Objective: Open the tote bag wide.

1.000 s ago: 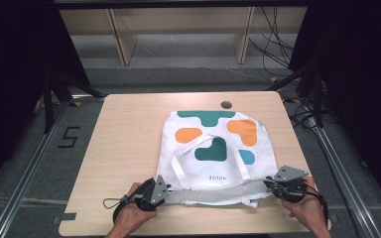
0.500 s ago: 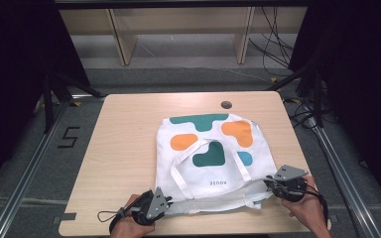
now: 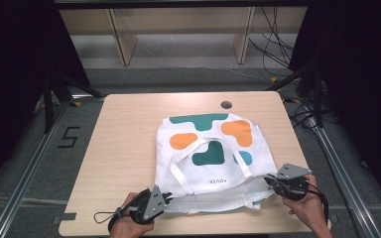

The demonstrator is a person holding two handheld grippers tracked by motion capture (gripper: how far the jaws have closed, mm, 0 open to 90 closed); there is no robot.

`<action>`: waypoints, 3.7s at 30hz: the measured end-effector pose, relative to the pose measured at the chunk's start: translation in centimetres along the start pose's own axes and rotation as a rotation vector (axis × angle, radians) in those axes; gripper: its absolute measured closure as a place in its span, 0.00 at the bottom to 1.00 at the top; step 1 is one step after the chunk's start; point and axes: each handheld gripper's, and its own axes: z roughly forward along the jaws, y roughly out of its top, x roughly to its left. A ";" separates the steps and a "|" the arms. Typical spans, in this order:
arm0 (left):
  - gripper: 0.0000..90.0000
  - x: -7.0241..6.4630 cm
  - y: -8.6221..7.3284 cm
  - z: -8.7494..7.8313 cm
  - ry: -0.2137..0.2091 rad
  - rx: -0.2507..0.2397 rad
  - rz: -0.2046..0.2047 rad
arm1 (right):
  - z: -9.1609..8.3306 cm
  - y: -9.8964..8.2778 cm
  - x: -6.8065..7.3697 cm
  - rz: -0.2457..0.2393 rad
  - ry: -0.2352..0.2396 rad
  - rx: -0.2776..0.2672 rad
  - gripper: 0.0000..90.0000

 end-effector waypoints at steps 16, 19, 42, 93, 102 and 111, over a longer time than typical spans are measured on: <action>0.97 4.2 5.0 -4.3 0.211 -0.245 -0.006 | -5.4 5.1 -1.2 0.044 -0.026 -0.294 0.98; 0.97 5.3 6.1 -5.1 0.234 -0.282 -0.015 | -6.0 6.0 -1.6 0.022 -0.038 -0.319 0.98; 0.97 8.9 12.1 -11.3 0.334 -0.530 -0.010 | -14.1 13.7 -3.2 -0.061 -0.092 -0.478 0.99; 0.95 13.9 6.1 1.4 0.233 -0.250 -0.190 | -5.2 12.8 -5.2 0.014 -0.158 -0.377 0.98; 0.94 14.0 4.7 3.6 0.213 -0.196 -0.205 | -2.6 11.0 -5.3 0.014 -0.156 -0.308 0.98; 0.94 13.5 3.4 5.1 0.181 -0.147 -0.207 | -1.3 10.1 -5.2 0.019 -0.137 -0.258 0.98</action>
